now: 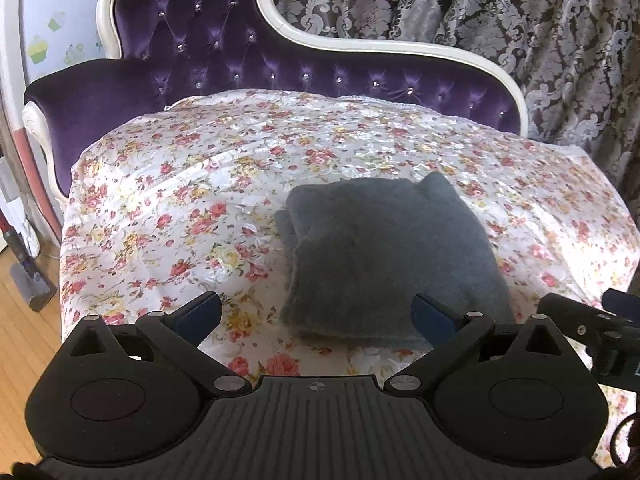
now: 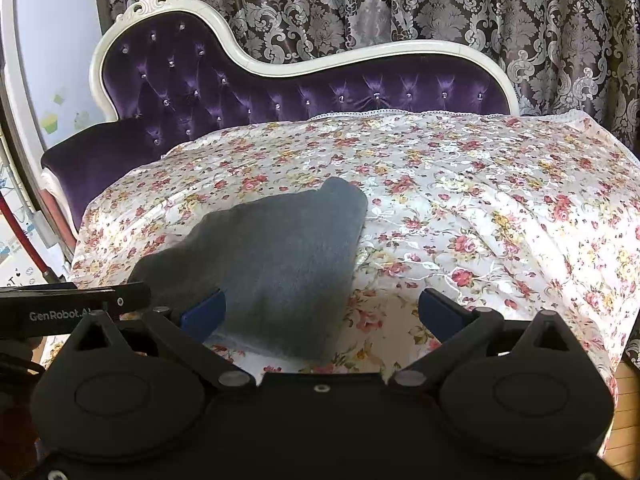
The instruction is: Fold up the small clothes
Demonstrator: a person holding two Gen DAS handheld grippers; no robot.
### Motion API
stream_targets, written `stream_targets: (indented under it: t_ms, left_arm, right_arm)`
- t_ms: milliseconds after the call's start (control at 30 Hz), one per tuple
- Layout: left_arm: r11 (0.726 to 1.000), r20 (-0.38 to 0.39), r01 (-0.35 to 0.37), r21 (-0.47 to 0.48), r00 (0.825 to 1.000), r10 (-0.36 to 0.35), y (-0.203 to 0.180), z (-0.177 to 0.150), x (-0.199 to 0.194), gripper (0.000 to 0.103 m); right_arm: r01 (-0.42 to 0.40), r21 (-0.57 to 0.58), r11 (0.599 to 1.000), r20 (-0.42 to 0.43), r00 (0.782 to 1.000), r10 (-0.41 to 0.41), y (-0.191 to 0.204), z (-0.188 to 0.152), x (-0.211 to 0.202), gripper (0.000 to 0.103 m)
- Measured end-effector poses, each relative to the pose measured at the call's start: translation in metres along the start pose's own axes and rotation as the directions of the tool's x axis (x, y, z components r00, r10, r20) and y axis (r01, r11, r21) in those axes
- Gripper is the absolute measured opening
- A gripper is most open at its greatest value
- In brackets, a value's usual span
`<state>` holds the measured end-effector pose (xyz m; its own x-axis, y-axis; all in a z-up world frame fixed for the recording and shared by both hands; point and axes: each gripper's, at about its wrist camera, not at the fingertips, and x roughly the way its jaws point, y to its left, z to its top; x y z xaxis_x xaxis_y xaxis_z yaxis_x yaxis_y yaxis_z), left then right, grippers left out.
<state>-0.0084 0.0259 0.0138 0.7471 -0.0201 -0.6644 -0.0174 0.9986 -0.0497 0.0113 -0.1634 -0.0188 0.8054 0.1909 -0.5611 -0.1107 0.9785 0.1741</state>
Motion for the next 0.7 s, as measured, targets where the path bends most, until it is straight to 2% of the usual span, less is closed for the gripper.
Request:
stream_targets:
  t_ms: [700]
  left_arm:
    - [1.000,-0.038,-0.016,-0.007,0.999,0.015,0.0031,-0.0088,0.0035,0.102]
  right_arm:
    - [-0.013,0.007,1.000,-0.011,1.000,0.013,0.0045,-0.0033,-0.0008,0.102]
